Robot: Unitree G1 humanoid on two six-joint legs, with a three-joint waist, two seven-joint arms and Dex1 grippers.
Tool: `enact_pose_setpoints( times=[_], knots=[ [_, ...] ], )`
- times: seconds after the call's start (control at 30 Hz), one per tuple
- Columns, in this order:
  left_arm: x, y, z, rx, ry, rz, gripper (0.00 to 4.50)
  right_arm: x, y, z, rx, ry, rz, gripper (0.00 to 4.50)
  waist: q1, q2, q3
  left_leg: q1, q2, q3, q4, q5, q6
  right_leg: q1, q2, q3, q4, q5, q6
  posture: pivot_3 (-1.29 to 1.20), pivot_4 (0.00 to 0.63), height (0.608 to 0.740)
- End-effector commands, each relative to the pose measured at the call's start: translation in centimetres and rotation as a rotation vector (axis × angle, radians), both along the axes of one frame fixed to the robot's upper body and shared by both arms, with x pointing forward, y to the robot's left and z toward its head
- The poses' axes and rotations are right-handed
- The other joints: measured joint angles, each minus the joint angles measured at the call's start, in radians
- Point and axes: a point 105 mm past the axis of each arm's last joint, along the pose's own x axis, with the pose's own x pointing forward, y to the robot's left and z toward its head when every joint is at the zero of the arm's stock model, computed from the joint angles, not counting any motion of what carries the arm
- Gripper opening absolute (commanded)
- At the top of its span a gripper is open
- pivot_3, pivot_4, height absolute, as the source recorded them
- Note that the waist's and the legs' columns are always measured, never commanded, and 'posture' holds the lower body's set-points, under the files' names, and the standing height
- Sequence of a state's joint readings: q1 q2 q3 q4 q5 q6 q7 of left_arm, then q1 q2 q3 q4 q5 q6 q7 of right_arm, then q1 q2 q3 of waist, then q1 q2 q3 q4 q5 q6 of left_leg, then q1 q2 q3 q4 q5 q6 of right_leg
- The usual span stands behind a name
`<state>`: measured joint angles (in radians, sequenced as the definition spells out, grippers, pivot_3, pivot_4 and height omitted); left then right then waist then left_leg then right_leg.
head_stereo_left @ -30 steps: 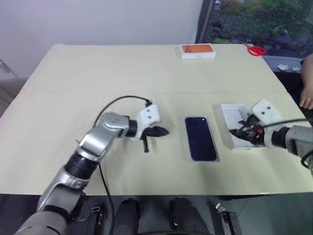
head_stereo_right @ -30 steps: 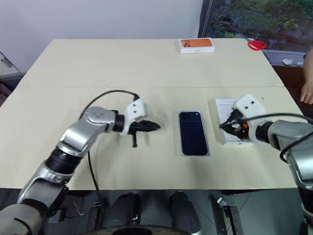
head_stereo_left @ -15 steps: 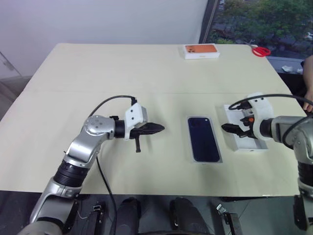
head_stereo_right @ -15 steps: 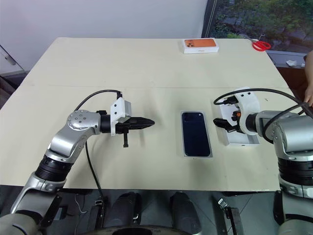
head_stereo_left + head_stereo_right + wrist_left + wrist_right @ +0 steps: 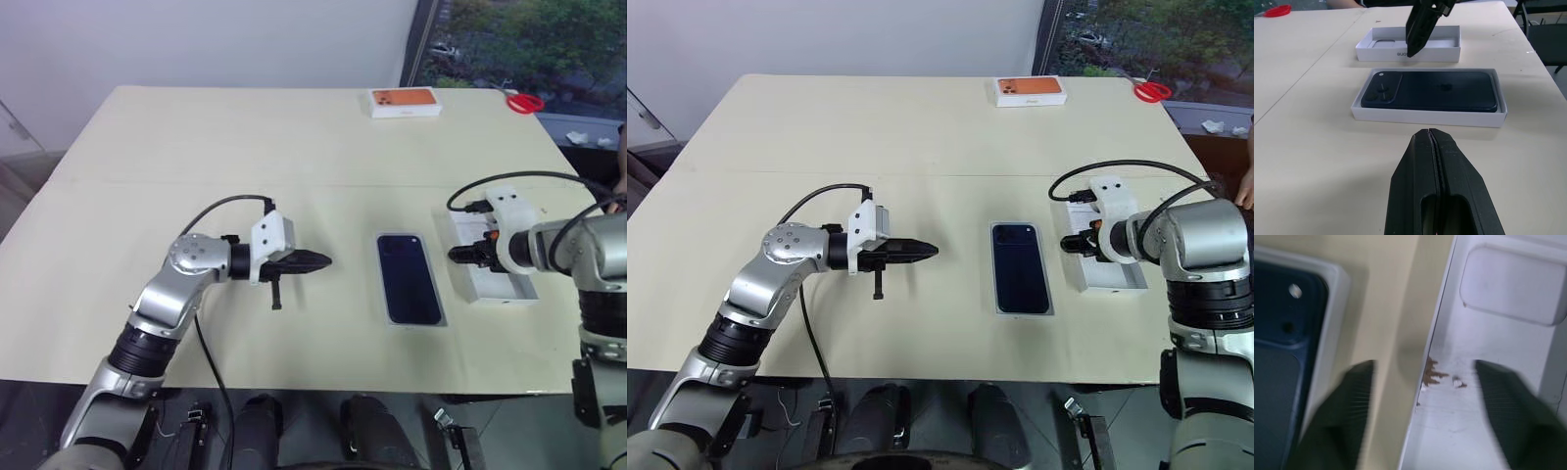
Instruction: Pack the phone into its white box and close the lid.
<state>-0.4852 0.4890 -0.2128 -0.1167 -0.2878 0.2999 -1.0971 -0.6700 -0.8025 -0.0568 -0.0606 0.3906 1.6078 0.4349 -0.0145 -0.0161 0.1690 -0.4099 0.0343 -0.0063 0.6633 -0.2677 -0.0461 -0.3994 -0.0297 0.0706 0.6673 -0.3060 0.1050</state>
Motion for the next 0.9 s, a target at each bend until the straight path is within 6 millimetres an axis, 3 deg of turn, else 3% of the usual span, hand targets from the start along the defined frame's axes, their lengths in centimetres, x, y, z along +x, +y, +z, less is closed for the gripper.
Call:
enact_pose_setpoints(
  times=[0.03,0.1,0.13,0.27,0.43,0.5,0.6,0.8,0.87,0.9],
  knots=[
    [-0.3,0.0,0.7,-0.024,-0.023,0.004,0.00,0.4,-0.2,0.4,0.012,-0.002,-0.023,1.19,0.000,0.000,0.000,0.000,0.000,0.000,0.000,0.000,0.000,0.000,0.000,0.000,0.000,0.000,0.000,0.00,0.150,0.726],
    [-0.3,0.0,0.7,-0.027,-0.019,0.008,0.00,0.4,-0.1,0.3,0.021,-0.001,-0.021,0.14,0.000,0.000,0.000,0.000,0.000,0.000,0.000,0.000,0.000,0.000,0.000,0.000,0.000,0.000,0.000,0.00,0.150,0.726],
    [-0.3,0.1,0.7,-0.027,-0.018,0.010,0.00,0.4,0.0,0.3,0.036,-0.001,-0.019,0.05,0.000,0.000,0.000,0.000,0.000,0.000,0.000,0.000,0.000,0.000,0.000,0.000,0.000,0.000,0.000,0.00,0.150,0.726],
    [-0.3,0.1,0.7,-0.028,-0.015,0.015,0.00,0.4,0.2,0.5,0.069,-0.009,-0.015,0.05,0.000,0.000,0.000,0.000,0.000,0.000,0.000,0.000,0.000,0.000,0.000,0.000,0.000,0.000,0.000,0.00,0.150,0.726],
    [0.6,0.8,0.9,-0.037,-0.013,0.066,0.00,1.3,0.5,3.8,0.150,-0.099,-0.005,0.05,-0.005,0.001,0.001,0.000,0.000,0.000,0.000,0.000,0.000,0.000,0.000,0.000,0.000,0.000,0.000,0.00,0.150,0.726],
    [1.0,1.2,1.0,-0.051,-0.008,0.086,0.00,1.6,2.3,6.3,0.288,-0.177,0.071,0.05,-0.005,0.002,0.001,0.000,0.000,0.000,0.000,0.000,0.000,-0.001,0.000,0.000,0.000,0.000,0.000,0.00,0.150,0.726],
    [1.4,1.7,1.2,-0.069,-0.002,0.111,0.00,0.9,4.7,8.4,0.411,-0.217,0.201,0.05,-0.003,0.002,0.001,0.000,0.001,0.000,-0.001,0.000,0.000,-0.001,0.001,0.000,0.000,0.000,0.000,0.00,0.150,0.726],
    [1.6,1.8,1.3,-0.073,-0.001,0.121,0.00,0.0,5.6,8.9,0.451,-0.193,0.231,0.05,0.001,0.001,0.001,-0.001,0.001,0.001,0.000,0.000,0.001,-0.001,0.000,0.000,0.000,0.000,0.000,0.00,0.150,0.726],
    [3.0,3.4,1.0,-0.076,0.005,0.208,0.00,-1.9,11.5,10.1,0.702,-0.198,0.455,0.05,0.000,0.001,0.001,-0.002,0.001,0.000,0.000,0.000,0.001,-0.001,0.000,0.000,0.000,0.000,0.000,0.00,0.150,0.726],
    [3.3,3.9,0.9,-0.078,0.007,0.231,0.00,-2.7,13.3,10.5,0.816,-0.189,0.509,0.05,-0.007,0.001,0.002,-0.001,0.001,0.001,0.000,-0.001,0.001,-0.001,0.001,0.000,0.000,0.000,0.000,0.00,0.150,0.726]
  ],
)
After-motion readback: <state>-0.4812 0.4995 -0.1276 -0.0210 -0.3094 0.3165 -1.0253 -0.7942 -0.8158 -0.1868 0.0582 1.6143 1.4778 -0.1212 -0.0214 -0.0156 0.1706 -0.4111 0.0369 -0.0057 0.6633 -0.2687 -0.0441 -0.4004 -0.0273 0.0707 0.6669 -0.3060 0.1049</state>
